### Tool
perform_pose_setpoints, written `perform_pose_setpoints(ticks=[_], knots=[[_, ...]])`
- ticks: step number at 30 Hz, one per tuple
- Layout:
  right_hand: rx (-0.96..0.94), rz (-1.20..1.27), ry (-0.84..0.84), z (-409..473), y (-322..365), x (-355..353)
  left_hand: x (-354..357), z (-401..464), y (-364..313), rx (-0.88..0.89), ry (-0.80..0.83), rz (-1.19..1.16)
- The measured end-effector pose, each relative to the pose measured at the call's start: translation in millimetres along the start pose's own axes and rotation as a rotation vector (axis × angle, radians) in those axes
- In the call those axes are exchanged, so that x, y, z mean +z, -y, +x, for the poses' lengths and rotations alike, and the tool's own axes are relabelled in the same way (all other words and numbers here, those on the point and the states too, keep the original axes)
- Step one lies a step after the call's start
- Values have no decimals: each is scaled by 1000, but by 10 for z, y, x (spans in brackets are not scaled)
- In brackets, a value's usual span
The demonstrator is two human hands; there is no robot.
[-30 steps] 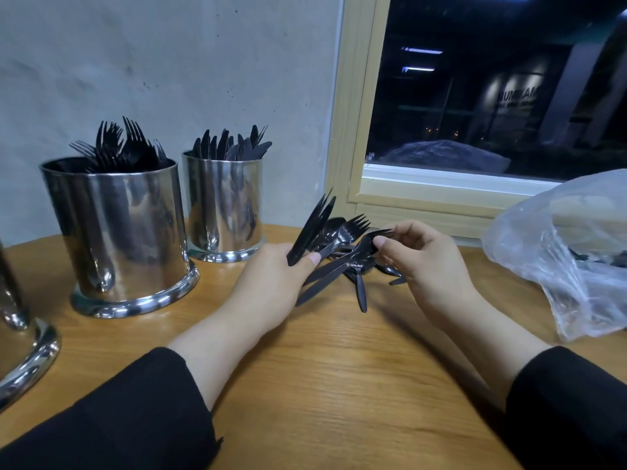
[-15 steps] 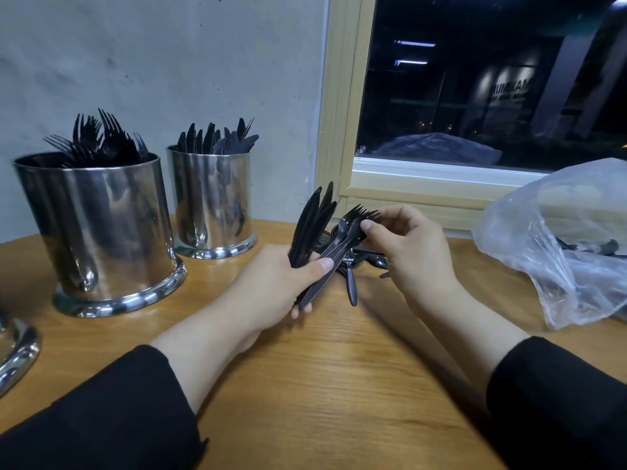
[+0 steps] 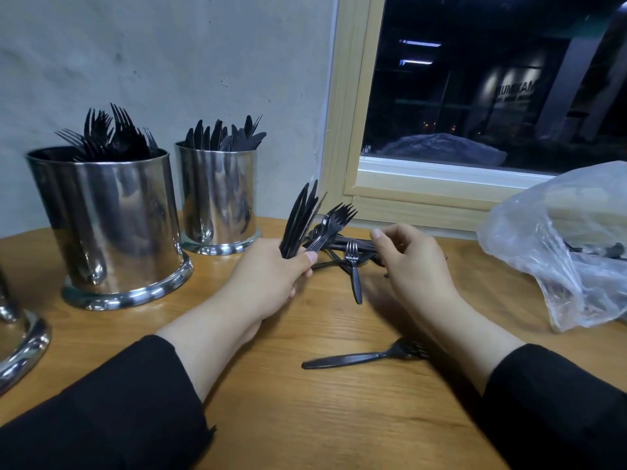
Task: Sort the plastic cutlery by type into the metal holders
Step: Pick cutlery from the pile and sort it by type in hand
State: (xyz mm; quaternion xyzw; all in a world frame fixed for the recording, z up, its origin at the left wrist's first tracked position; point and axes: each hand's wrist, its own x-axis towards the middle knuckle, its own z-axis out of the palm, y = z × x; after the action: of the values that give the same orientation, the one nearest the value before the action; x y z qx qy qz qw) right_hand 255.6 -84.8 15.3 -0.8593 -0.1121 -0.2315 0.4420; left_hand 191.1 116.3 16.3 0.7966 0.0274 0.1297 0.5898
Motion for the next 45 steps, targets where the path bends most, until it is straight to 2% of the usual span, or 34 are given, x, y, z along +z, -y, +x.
perform_pose_setpoints(ticks=[7,11,15,18,21,23,26,30,38,45], knots=[[102,-397,352,-26,-7,43,12,6,5,45,-49,64],[116,-474,354,17,10,146,32,6,15,37,-53,48],[164,-359,304,49,-74,89,20,12,18,11,-66,-26],[168,-121,148,65,-66,-6,21,5,15,-15,-92,-72],[87,101,28,35,115,-80,28,-10,17,-51,-107,-139],[51,212,65,-41,310,-86,30,-5,12,-58,-123,-195],[57,321,265,-202,563,19,41,-4,-24,-52,-140,-320],[43,294,370,-329,666,175,63,-17,-48,-28,-78,-406],[83,259,321,-316,607,158,106,-56,-32,-25,43,-376],[-52,56,294,-245,549,151,83,-49,-37,-2,37,-311]])
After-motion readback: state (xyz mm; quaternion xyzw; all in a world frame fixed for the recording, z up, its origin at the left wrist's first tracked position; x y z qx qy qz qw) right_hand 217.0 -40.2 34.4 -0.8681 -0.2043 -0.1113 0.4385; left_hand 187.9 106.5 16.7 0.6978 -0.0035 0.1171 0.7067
